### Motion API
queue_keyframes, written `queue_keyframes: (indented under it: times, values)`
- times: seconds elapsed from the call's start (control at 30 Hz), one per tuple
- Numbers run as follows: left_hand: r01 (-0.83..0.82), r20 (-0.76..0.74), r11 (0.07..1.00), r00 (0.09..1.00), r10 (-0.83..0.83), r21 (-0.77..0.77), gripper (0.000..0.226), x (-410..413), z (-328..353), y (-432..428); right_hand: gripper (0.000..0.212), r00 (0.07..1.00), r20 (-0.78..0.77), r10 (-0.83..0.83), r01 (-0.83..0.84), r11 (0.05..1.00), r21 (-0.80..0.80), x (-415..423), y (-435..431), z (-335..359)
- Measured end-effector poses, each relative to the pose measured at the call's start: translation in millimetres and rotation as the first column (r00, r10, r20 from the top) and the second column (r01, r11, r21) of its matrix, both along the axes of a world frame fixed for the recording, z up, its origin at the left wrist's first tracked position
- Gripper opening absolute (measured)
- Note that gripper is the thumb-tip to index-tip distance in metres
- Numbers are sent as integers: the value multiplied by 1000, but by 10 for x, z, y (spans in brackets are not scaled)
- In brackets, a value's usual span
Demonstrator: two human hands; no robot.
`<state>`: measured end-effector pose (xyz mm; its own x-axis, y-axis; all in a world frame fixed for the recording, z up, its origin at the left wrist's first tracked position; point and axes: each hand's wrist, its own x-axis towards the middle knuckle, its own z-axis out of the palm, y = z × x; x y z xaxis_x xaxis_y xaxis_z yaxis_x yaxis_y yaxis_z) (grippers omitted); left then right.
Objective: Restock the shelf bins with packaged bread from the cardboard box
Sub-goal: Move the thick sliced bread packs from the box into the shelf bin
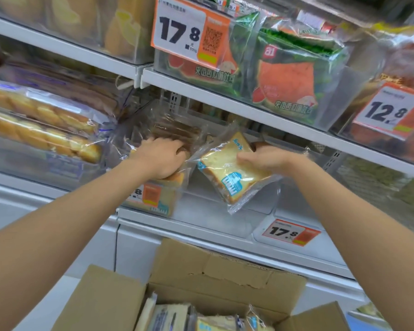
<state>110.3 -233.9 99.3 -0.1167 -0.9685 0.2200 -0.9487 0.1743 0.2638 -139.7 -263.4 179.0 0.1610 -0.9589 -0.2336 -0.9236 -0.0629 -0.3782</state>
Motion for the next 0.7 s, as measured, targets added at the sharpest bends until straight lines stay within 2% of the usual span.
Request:
queue_keyframes:
  times: [0.1, 0.17, 0.23, 0.3, 0.33, 0.4, 0.47, 0.5, 0.6, 0.63, 0.7]
  values:
    - [5, -26, 1000, 1000, -5, 1, 55, 1, 23, 64, 48, 995, -100, -19, 1, 984, -177, 38, 33, -155]
    - [8, -19, 1000, 1000, -8, -16, 51, 2, 29, 73, 42, 990, -141, -11, -27, 965, -263, 65, 40, -261]
    - [4, -15, 1000, 1000, -4, -18, 43, 7, 29, 60, 39, 994, -113, 10, -47, 943, -330, 89, -9, -277]
    - [1, -2, 1000, 1000, -1, 4, 43, 7, 25, 47, 46, 998, -53, 32, -50, 923, -382, 92, -115, -217]
    - [6, 8, 1000, 1000, -6, 25, 45, 8, 32, 38, 54, 997, -60, 57, -75, 922, -379, 82, -182, -190]
    - [26, 13, 997, 1000, -27, 73, 49, 18, 104, 15, 71, 975, -179, 135, -182, 942, -281, 83, -298, -206]
    - [36, 54, 994, 998, -41, 99, 54, 38, 214, -9, 78, 935, -288, 209, -260, 953, -153, 139, -387, -325]
    - [35, 96, 995, 994, -44, 96, 60, 49, 253, -22, 78, 918, -330, 221, -280, 949, -142, 175, -437, -394]
    - [33, 167, 997, 985, -45, 75, 78, 69, 210, 8, 77, 846, -508, 164, -355, 883, -306, 249, -591, -510]
    - [34, 169, 997, 985, -44, 63, 78, 76, 150, 11, 81, 821, -554, 139, -370, 869, -329, 246, -625, -539]
    - [38, 167, 999, 985, -43, 32, 76, 97, 61, -12, 105, 800, -582, 146, -358, 894, -269, 213, -675, -588]
